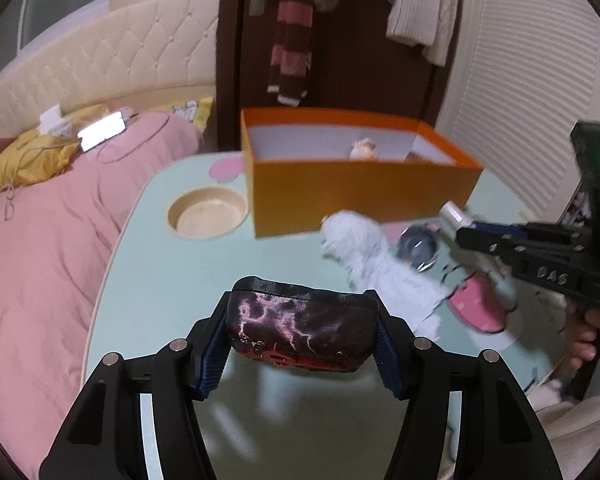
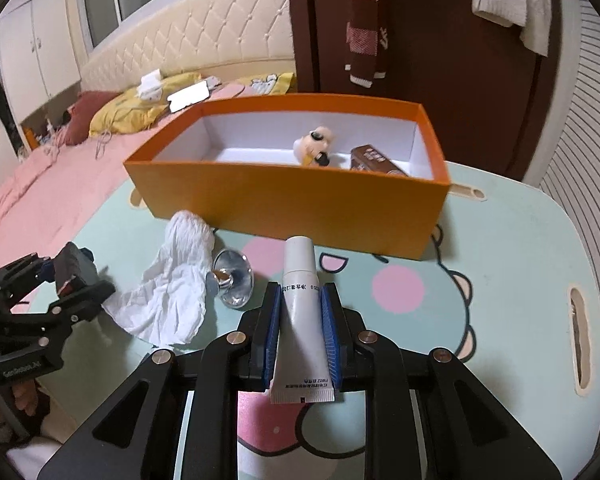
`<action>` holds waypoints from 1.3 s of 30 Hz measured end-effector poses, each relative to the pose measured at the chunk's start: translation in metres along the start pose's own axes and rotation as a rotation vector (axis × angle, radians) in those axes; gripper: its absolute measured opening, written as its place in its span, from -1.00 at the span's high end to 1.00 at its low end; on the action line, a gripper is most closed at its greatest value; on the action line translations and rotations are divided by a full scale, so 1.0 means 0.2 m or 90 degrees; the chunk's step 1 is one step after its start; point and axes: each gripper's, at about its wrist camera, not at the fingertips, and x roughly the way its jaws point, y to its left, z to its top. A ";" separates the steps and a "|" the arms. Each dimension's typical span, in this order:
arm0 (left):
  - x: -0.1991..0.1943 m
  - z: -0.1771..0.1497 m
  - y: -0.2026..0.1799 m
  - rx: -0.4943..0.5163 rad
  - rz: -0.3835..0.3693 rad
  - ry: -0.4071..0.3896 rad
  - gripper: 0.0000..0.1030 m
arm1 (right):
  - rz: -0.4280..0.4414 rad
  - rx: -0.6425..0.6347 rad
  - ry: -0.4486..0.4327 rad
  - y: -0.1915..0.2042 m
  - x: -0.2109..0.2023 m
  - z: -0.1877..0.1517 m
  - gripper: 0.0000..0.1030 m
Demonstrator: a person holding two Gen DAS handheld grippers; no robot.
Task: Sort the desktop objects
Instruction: 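Grasp the red-black pouch with the left gripper while the right grasps the white tube, then carry the pouch and white tube over the orange box and release both inside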
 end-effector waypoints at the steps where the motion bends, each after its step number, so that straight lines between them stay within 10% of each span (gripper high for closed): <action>1: -0.01 0.01 0.00 0.001 -0.001 -0.004 -0.19 | 0.003 0.002 -0.002 0.00 -0.01 0.01 0.58; 39: 0.33 0.63 -0.11 0.049 -0.057 -0.064 -0.19 | 0.054 0.016 -0.056 -0.10 0.15 0.51 0.58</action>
